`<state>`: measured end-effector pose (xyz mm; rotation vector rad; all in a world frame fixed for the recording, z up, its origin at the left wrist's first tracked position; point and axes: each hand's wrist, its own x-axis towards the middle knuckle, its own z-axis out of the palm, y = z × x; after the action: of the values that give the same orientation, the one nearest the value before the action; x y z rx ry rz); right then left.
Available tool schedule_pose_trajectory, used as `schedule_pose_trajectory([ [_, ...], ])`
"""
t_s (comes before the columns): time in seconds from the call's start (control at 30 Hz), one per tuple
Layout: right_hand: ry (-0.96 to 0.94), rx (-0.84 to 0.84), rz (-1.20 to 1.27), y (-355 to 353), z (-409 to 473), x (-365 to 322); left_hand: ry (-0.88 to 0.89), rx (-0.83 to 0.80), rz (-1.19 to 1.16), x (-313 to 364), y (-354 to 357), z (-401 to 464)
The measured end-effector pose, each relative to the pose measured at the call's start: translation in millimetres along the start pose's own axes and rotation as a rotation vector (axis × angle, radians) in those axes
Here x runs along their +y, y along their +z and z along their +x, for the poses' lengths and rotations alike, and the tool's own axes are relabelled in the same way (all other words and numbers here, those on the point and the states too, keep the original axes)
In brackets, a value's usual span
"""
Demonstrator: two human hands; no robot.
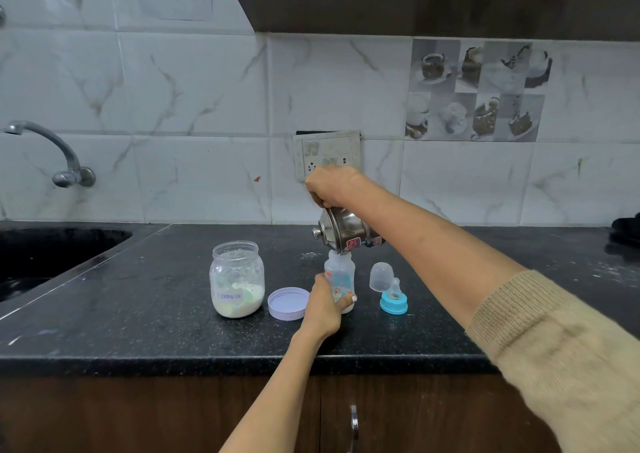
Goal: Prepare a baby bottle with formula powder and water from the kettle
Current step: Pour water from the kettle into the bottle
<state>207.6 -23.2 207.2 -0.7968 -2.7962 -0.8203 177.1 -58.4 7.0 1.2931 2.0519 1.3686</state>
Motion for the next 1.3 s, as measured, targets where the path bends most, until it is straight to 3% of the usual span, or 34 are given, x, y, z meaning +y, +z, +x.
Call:
schedule_pose_trajectory([
  [0.47, 0.036, -0.085, 0.127, -7.7, -7.5, -1.4, 0.003, 0.005, 0.002, -1.4, 1.3, 1.4],
  [1.3, 0.064, -0.063, 0.179, -3.8, -2.7, -2.2, 0.006, 0.005, 0.003, -4.9, 2.8, 4.5],
])
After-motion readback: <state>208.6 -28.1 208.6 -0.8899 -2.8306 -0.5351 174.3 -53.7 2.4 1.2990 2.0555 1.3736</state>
